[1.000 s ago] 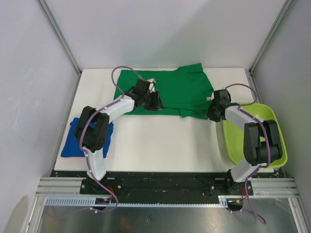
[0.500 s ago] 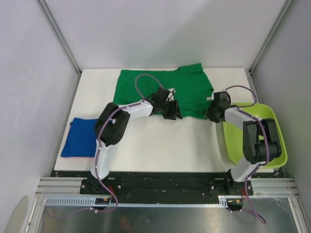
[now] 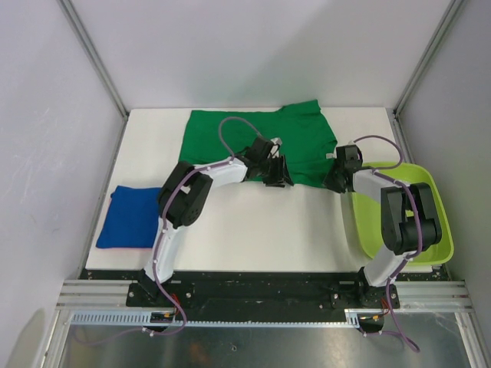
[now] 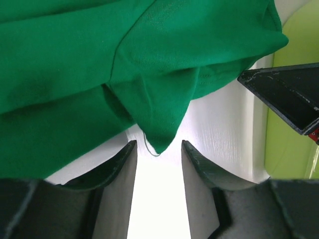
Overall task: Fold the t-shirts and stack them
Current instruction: Fold the flattened tshirt in 1/3 of the way
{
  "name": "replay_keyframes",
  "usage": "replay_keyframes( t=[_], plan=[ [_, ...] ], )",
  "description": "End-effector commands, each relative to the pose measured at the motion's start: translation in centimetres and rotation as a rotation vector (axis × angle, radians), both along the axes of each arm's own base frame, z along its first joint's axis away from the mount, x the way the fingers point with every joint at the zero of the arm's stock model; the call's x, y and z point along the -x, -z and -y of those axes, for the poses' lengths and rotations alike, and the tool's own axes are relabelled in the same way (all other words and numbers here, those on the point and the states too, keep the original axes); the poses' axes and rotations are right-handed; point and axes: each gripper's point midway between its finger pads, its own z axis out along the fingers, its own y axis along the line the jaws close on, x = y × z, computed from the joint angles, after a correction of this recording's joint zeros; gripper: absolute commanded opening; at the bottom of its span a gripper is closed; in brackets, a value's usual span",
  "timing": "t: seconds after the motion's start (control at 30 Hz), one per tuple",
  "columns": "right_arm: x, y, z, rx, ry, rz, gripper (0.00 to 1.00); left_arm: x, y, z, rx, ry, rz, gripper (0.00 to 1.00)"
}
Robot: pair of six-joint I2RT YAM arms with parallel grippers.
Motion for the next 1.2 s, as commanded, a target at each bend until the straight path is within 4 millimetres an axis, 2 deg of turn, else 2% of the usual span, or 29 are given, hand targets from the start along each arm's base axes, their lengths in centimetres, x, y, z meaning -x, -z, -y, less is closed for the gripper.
replay_keyframes(
  t=[0.0,0.13,0.23,0.5,0.73,0.83,0.93,1.0,1.17],
  plan=[
    [-0.9,-0.2,0.0,0.001,0.006,0.036,0.25,-0.9,-2.0,1.9,0.061,-0.001,0.030,0.44],
    [-1.1,-0.3,0.1,0.005,0.005,0.045,0.18,-1.0,-2.2,2.2,0.066,-0.008,0.032,0.36],
    [-1.0,-0.5,0.2,0.014,0.004,0.048,0.16,-1.1,-2.5,2.3,0.070,-0.013,0.033,0.26],
    [-0.7,-0.3,0.9,0.055,0.000,0.037,0.41,-1.8,-3.6,2.8,0.091,-0.036,0.045,0.02],
    [-1.2,0.9,0.2,0.054,-0.007,0.037,0.44,-2.2,-4.1,3.2,0.102,-0.047,0.047,0.00],
    [-1.3,1.3,0.1,0.054,-0.003,0.033,0.40,-2.3,-4.0,3.2,0.103,-0.049,0.045,0.00],
    [-1.4,1.2,-0.1,0.045,0.002,0.039,0.27,-2.4,-4.1,3.3,0.106,-0.047,0.046,0.00],
    [-1.6,0.7,-0.2,0.033,0.002,0.051,0.17,-2.5,-4.2,3.3,0.107,-0.046,0.050,0.00],
    [-2.1,-1.2,-0.1,0.018,0.010,0.069,0.03,-3.2,-4.5,3.1,0.110,-0.049,0.065,0.00]
  ],
)
